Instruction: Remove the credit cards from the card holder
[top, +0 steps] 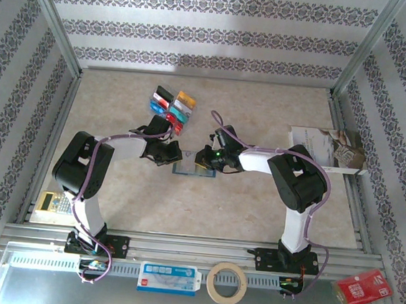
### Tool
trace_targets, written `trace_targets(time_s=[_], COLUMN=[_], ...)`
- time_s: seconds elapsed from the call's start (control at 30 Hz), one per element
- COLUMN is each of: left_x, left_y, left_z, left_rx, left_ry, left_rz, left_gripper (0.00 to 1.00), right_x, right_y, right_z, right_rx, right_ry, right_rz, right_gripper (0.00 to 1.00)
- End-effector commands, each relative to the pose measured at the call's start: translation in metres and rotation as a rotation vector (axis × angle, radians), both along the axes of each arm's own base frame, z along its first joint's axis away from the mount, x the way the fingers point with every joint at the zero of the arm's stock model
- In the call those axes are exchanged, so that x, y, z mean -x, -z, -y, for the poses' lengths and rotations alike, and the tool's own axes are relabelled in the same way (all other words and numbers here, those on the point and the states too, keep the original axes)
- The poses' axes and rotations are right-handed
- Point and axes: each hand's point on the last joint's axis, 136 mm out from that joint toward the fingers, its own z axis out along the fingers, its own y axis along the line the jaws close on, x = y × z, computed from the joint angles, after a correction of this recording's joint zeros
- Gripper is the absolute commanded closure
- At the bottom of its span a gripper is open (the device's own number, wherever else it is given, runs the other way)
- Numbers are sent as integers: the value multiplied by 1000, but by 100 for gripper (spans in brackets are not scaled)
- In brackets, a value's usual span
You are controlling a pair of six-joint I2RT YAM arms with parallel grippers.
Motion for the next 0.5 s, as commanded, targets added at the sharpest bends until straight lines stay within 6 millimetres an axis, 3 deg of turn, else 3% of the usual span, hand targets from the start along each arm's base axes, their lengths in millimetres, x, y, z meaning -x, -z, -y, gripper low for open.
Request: trace_targets(time_s=[0.0, 0.47], left_x=[24, 30], left_y=[35, 37], left_z=[-20, -15], left_rx=[-95, -85], left_ry=[-10, 53], left_rz=[-110, -133], left_gripper=[90, 86], right_x=[2, 7], right_y=[-6, -3], right_z=[-5, -15], right_rx=[-35, -30], right_ry=[-30, -68], right_rz=[20, 18], right_gripper=[85, 87])
